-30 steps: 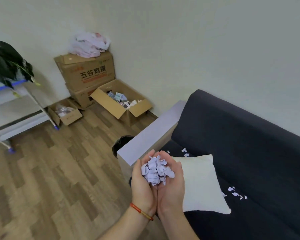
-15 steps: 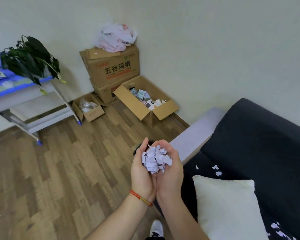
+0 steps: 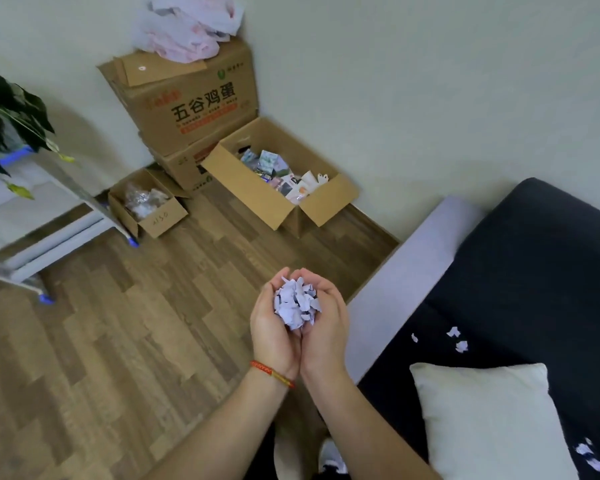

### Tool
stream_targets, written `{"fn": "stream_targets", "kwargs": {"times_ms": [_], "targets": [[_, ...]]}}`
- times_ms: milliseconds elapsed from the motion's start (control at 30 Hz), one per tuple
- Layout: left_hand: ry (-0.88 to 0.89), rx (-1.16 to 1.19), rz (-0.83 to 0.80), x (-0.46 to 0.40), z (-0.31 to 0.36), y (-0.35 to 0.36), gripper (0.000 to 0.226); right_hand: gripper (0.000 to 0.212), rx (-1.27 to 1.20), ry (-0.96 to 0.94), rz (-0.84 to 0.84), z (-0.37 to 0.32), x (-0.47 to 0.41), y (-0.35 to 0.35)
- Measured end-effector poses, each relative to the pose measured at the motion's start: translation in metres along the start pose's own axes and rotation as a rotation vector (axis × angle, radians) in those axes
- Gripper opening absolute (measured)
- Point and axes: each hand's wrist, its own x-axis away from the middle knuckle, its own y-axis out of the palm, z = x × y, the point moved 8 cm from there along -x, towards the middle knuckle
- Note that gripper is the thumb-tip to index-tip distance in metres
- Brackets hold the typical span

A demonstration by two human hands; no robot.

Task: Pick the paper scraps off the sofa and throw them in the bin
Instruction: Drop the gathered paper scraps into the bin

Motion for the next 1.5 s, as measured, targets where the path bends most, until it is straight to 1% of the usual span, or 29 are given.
{"fn": "stream_targets", "kwargs": {"times_ms": [133, 233, 433, 567, 667, 733, 833, 900, 967, 1067, 1167, 1233, 1267, 1367, 1433, 1500], "targets": [[-0.123, -0.038, 0.04, -0.077, 0.003, -0.013, 0.049, 0.033, 0.042, -0.009, 0.152, 0.031, -0.051, 0.011], [-0.239, -0.069, 0.041, -0.136, -0.008, -0.026, 0.052, 0.032, 0.038, 0.044, 0.264, 0.067, -0.092, 0.004], [-0.523, -0.006, 0.115, -0.218, -0.059, -0.072, 0.051, 0.029, 0.087, 0.16, 0.514, 0.164, -0.166, -0.053], [-0.591, -0.17, 0.152, -0.259, -0.079, -0.111, 0.049, 0.028, 0.057, 0.268, 0.599, 0.221, -0.195, -0.087], [-0.559, -0.384, 0.142, -0.294, -0.086, -0.132, 0.044, 0.026, 0.033, 0.346, 0.653, 0.252, -0.209, -0.107], [-0.544, -0.452, 0.14, -0.312, -0.09, -0.141, 0.046, 0.026, 0.01, 0.402, 0.683, 0.266, -0.216, -0.115], [-0.557, -0.52, 0.199, -0.328, -0.096, -0.154, 0.049, 0.028, -0.115, 0.459, 0.701, 0.282, -0.223, -0.119], [-0.563, -0.557, 0.216, -0.332, -0.097, -0.159, 0.047, 0.03, -0.197, 0.456, 0.649, 0.287, -0.229, -0.112], [-0.548, -0.581, 0.214, -0.334, -0.097, -0.158, 0.047, 0.03, -0.25, 0.455, 0.637, 0.288, -0.233, -0.112], [-0.535, -0.58, 0.236, -0.336, -0.097, -0.153, 0.052, 0.017, -0.242, 0.496, 0.679, 0.286, -0.231, -0.118], [-0.512, -0.601, 0.252, -0.335, -0.094, -0.152, 0.052, 0.026, -0.243, 0.541, 0.668, 0.287, -0.231, -0.115], [-0.499, -0.606, 0.272, -0.333, -0.092, -0.155, 0.055, 0.043, -0.251, 0.555, 0.651, 0.284, -0.229, -0.11], [-0.501, -0.594, 0.278, -0.33, -0.092, -0.156, 0.057, 0.047, -0.24, 0.553, 0.649, 0.281, -0.227, -0.108], [-0.497, -0.566, 0.281, -0.323, -0.088, -0.153, 0.06, 0.048, -0.205, 0.536, 0.648, 0.27, -0.222, -0.105], [-0.458, -0.576, 0.269, -0.316, -0.082, -0.146, 0.058, 0.043, -0.216, 0.547, 0.616, 0.265, -0.217, -0.101], [-0.427, -0.599, 0.237, -0.305, -0.076, -0.137, 0.053, 0.022, -0.218, 0.549, 0.588, 0.255, -0.208, -0.097]]}}
